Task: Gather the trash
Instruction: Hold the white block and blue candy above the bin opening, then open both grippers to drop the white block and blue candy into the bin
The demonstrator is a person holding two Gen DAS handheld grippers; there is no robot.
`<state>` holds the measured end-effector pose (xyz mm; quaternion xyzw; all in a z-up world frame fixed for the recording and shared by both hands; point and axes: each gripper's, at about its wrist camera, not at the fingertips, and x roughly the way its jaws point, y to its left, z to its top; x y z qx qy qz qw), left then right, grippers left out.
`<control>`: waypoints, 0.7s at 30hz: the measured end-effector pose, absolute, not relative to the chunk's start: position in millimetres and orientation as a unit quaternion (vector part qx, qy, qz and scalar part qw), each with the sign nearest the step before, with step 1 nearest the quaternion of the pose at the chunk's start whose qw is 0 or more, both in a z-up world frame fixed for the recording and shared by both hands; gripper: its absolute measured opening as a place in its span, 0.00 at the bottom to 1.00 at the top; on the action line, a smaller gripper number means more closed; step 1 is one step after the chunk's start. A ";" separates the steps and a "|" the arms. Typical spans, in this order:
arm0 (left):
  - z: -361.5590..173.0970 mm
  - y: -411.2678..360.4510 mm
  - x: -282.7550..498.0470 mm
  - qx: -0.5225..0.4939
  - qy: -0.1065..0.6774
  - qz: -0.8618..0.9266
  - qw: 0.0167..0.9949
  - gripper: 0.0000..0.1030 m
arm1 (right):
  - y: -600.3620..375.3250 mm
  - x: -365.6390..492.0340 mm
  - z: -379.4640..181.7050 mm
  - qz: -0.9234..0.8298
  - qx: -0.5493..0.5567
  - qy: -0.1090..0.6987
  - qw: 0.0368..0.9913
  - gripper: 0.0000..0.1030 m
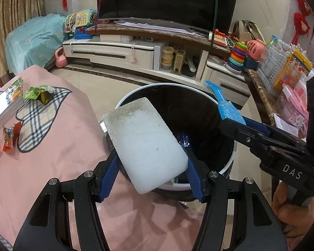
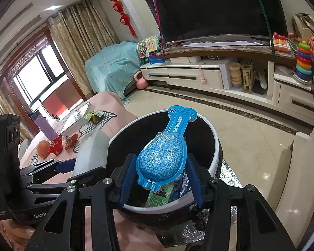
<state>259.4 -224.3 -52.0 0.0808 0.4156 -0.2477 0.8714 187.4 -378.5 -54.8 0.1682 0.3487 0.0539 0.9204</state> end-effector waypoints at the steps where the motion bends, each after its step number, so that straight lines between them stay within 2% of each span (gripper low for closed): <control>1: -52.3 -225.3 260.4 0.081 0.416 -0.248 0.871 0.58 | -379.3 188.7 -55.4 0.054 0.168 0.350 0.920 0.47; 13: -60.9 -230.2 270.0 0.077 0.430 -0.252 0.864 0.58 | -386.7 199.9 -61.4 0.052 0.163 0.362 0.916 0.47; 19: -61.4 -228.4 271.1 0.078 0.432 -0.246 0.864 0.66 | -390.5 202.2 -62.6 0.055 0.178 0.360 0.914 0.50; 21: -61.2 -225.3 270.4 0.076 0.431 -0.242 0.866 0.73 | -394.3 202.8 -63.4 0.054 0.188 0.360 0.912 0.55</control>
